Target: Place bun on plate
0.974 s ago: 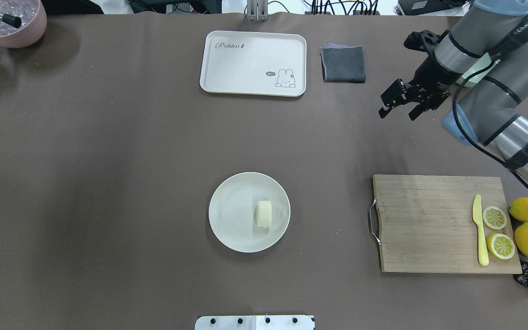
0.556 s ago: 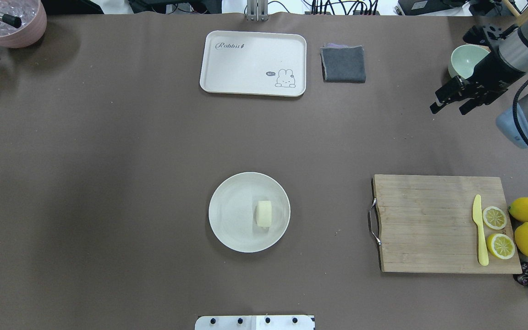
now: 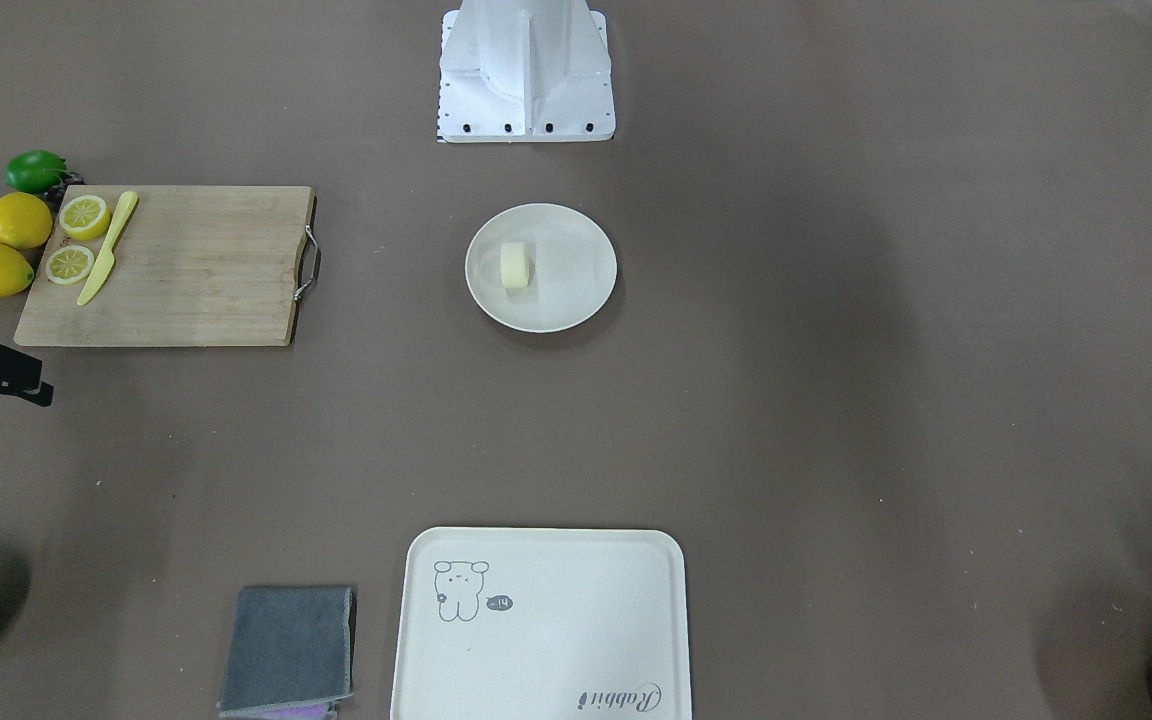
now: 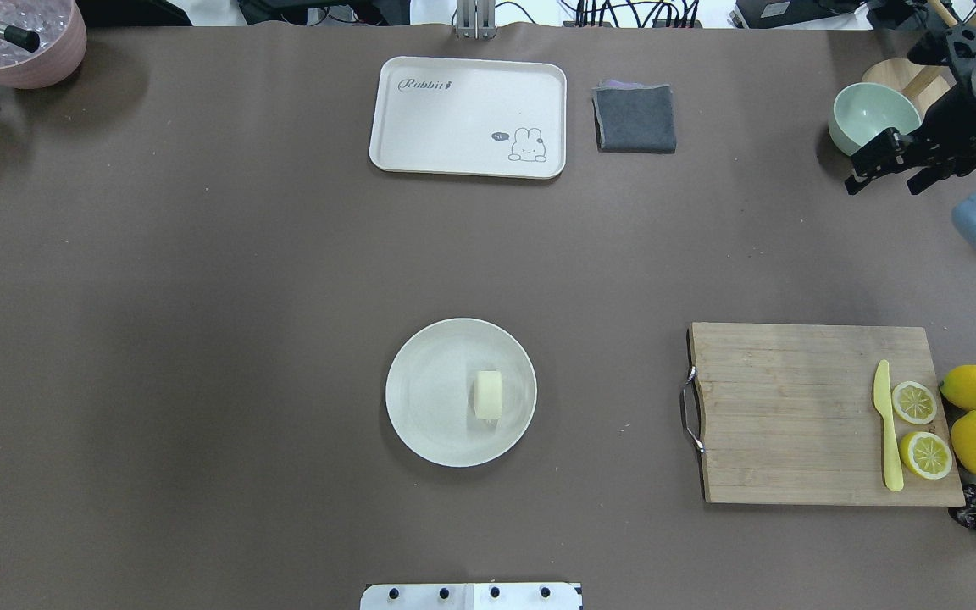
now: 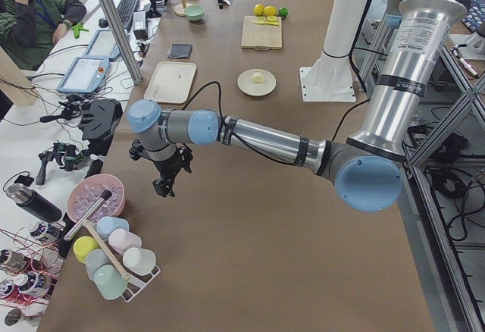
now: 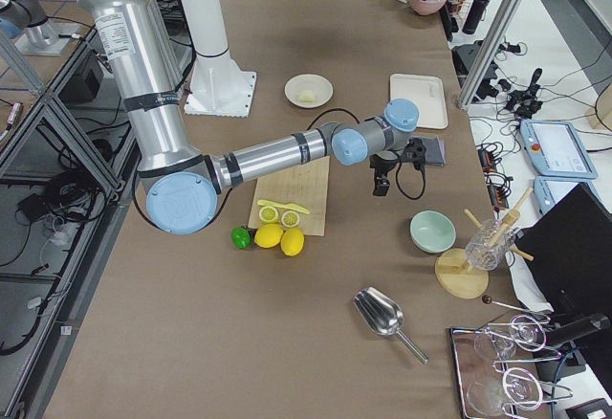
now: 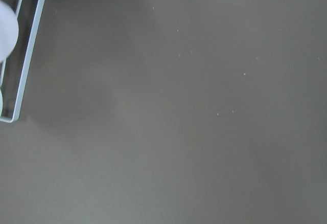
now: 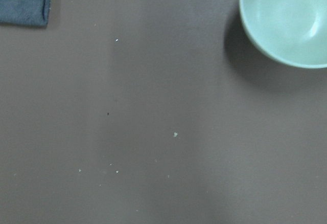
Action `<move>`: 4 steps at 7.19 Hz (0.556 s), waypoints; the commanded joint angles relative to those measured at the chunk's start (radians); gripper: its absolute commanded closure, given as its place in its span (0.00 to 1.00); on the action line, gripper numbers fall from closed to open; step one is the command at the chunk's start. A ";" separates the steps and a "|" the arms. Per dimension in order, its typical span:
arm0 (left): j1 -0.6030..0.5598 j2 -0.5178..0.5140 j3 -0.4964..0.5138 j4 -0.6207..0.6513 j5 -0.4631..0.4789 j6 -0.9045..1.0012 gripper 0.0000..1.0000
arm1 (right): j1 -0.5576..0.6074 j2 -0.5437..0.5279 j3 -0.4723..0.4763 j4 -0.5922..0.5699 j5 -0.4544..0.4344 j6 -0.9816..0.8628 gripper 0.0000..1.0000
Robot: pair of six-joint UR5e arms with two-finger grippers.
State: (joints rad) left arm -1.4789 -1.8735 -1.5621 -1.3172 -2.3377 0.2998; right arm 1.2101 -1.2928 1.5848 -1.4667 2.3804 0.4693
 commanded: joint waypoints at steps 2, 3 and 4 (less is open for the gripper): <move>-0.147 -0.024 -0.019 0.001 -0.037 -0.018 0.02 | 0.142 -0.008 0.023 -0.073 -0.056 -0.095 0.00; -0.185 -0.027 -0.015 -0.003 -0.037 -0.021 0.02 | 0.193 -0.045 0.047 -0.073 -0.043 -0.109 0.00; -0.195 -0.024 -0.016 -0.019 -0.038 -0.019 0.02 | 0.253 -0.054 0.072 -0.089 -0.015 -0.118 0.00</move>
State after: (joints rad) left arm -1.6427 -1.8973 -1.5777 -1.3226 -2.3714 0.2796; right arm 1.3910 -1.3257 1.6274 -1.5395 2.3436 0.3699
